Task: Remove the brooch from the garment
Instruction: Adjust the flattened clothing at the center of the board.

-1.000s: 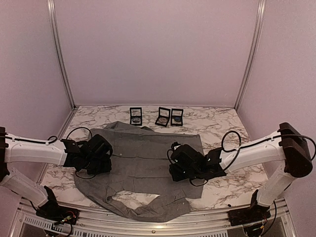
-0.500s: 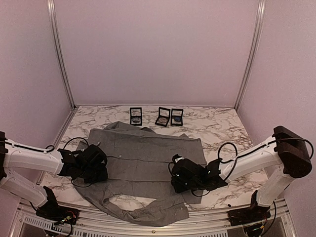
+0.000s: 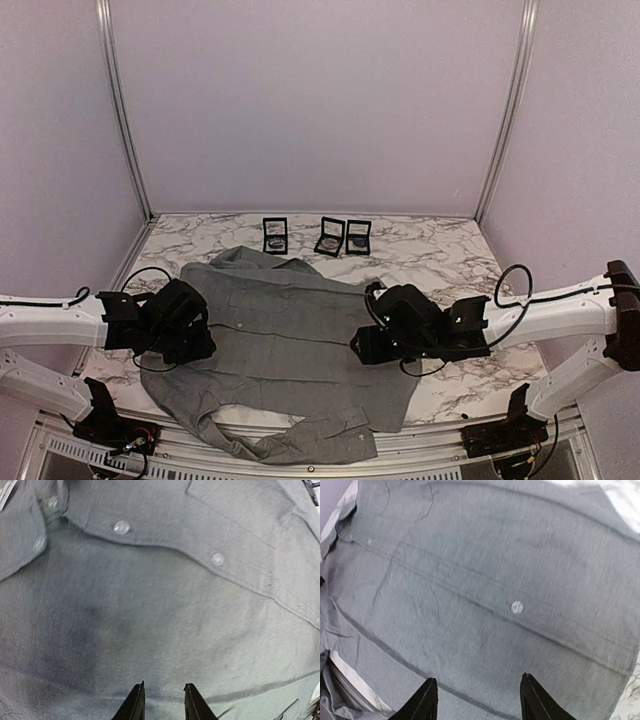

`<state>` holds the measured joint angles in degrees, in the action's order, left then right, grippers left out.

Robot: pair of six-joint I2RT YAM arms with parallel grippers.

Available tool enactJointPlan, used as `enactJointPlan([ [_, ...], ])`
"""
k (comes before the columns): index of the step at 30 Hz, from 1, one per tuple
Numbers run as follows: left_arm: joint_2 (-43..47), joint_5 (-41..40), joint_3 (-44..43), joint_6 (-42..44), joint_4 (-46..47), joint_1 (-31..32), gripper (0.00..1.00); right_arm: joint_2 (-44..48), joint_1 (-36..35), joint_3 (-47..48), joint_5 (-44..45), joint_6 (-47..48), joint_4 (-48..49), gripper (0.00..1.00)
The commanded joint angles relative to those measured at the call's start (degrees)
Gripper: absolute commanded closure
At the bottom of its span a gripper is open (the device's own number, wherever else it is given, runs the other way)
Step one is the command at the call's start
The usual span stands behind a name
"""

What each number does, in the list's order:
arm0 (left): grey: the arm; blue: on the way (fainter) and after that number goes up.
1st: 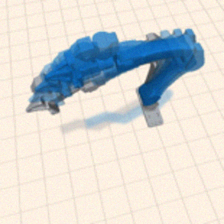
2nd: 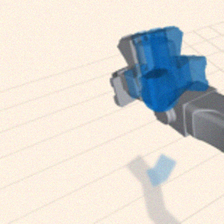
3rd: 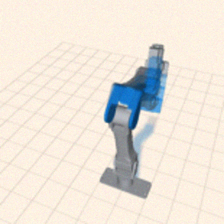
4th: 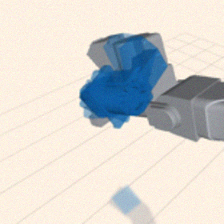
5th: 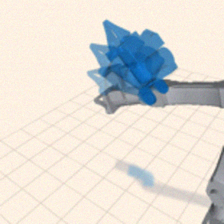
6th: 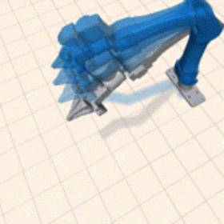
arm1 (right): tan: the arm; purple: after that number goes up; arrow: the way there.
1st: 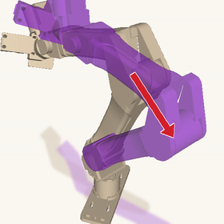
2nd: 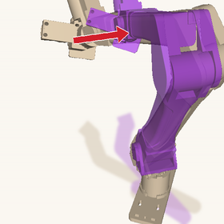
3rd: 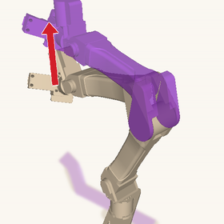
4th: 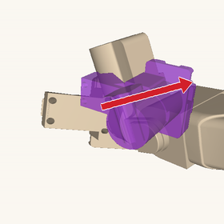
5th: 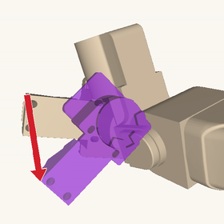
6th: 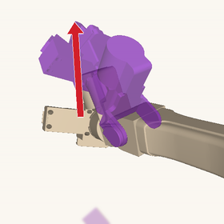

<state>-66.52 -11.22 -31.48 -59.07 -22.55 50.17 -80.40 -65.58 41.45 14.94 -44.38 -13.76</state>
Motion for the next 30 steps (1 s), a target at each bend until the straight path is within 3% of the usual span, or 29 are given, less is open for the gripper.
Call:
enactJointPlan([
  [1, -2.48, -2.17, -8.20, 5.62, -2.32, -3.11, 0.71, 2.03, 10.10, 6.88, -1.19, 10.16, -1.03, 0.46],
  [8, -15.93, 2.43, -19.38, 16.23, 5.18, -14.08, 0.71, -11.01, 25.13, 17.73, -7.25, 19.71, 4.56, 0.47],
  [15, -30.19, 4.20, -32.22, 23.39, 4.55, -18.08, 0.71, -22.85, 34.12, 27.37, -9.10, 24.66, 3.92, 0.44],
  [19, -34.24, 5.55, -33.89, 23.83, 3.89, -18.27, 0.72, -28.61, 35.64, 31.74, -9.02, 27.86, 1.75, 0.45],
  [30, -34.41, 6.55, -29.74, 23.29, 6.57, -18.35, 0.72, -37.39, 35.63, 34.63, -7.90, 30.22, 0.50, 0.53],
])
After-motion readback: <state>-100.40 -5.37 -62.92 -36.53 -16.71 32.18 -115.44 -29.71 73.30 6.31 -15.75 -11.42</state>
